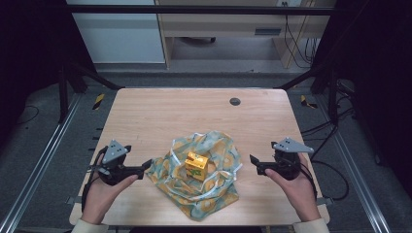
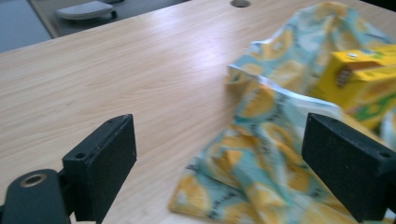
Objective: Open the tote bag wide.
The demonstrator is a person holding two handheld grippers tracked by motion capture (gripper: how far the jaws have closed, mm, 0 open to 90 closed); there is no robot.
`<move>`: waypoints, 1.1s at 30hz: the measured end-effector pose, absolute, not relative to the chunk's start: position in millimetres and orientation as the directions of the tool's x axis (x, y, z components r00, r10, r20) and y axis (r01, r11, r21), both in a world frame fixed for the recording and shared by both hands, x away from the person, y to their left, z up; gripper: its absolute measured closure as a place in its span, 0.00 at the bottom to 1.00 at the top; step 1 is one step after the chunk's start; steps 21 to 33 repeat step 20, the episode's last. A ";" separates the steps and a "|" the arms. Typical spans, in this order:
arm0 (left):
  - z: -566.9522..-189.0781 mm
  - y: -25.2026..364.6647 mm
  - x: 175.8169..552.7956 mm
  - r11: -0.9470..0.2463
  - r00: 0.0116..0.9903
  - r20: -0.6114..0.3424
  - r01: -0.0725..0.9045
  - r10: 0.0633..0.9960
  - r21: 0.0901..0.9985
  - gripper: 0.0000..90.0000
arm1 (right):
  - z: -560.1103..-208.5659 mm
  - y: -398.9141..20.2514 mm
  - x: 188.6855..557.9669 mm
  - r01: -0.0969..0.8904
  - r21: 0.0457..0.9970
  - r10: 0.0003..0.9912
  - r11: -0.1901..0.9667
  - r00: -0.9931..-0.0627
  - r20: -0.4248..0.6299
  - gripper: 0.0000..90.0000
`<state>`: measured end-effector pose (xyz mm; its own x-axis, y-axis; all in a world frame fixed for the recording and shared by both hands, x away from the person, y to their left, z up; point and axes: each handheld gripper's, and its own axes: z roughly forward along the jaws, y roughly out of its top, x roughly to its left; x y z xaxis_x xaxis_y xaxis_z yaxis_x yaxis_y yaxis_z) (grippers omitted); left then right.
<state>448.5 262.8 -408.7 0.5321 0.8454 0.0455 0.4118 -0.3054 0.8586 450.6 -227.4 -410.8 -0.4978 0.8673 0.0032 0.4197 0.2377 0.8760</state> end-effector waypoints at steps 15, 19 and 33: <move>-451.1 315.5 470.5 -0.249 0.412 0.037 0.475 0.910 0.844 0.08 | -454.2 -259.5 476.6 0.488 0.863 0.941 0.135 -0.335 0.042 0.09; -452.1 321.3 467.6 -0.247 0.405 0.037 0.482 0.914 0.841 0.08 | -465.9 -259.0 469.5 0.522 0.832 0.937 0.189 -0.348 0.006 0.10; -452.1 321.1 467.8 -0.253 0.401 0.046 0.481 0.915 0.840 0.08 | -466.4 -259.3 467.8 0.524 0.831 0.939 0.187 -0.344 0.006 0.10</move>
